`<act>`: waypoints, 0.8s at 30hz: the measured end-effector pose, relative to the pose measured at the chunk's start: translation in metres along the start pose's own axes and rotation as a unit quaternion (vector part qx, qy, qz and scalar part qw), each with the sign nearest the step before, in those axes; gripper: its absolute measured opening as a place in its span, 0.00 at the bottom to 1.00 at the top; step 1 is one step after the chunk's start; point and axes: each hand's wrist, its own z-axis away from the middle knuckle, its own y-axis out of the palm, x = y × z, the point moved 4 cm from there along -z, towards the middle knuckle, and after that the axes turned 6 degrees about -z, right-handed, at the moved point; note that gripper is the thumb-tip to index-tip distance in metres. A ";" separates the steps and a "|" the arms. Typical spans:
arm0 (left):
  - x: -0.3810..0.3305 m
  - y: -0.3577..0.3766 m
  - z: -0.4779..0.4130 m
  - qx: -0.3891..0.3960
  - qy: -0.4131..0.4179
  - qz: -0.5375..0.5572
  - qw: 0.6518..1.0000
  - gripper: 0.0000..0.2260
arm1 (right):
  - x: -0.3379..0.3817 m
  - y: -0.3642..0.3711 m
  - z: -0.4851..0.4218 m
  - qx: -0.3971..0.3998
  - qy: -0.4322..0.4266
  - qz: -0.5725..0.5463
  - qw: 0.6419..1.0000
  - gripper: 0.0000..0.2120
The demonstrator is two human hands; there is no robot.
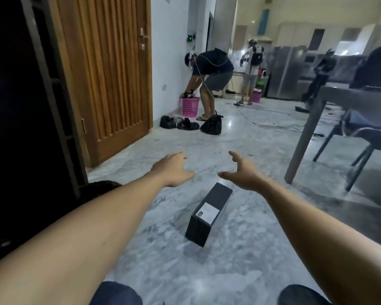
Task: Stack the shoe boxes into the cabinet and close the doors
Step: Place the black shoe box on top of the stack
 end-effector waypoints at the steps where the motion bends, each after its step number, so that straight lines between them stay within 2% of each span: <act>1: -0.001 0.025 -0.012 0.018 -0.006 -0.008 1.000 0.33 | -0.022 0.010 -0.009 0.006 0.013 -0.001 1.000 0.42; 5: 0.001 0.119 -0.059 0.078 -0.049 -0.005 0.996 0.31 | -0.106 0.052 -0.045 0.038 0.064 -0.010 0.997 0.41; 13: 0.034 0.287 -0.110 0.138 -0.192 0.072 0.969 0.25 | -0.232 0.174 -0.092 0.092 0.116 -0.038 0.988 0.37; 19: 0.057 0.341 -0.138 0.134 -0.254 0.118 0.950 0.33 | -0.264 0.216 -0.116 0.081 0.116 -0.070 0.987 0.31; 24: 0.048 0.370 -0.156 0.128 -0.253 0.178 0.943 0.29 | -0.278 0.229 -0.130 0.094 0.102 -0.067 0.988 0.30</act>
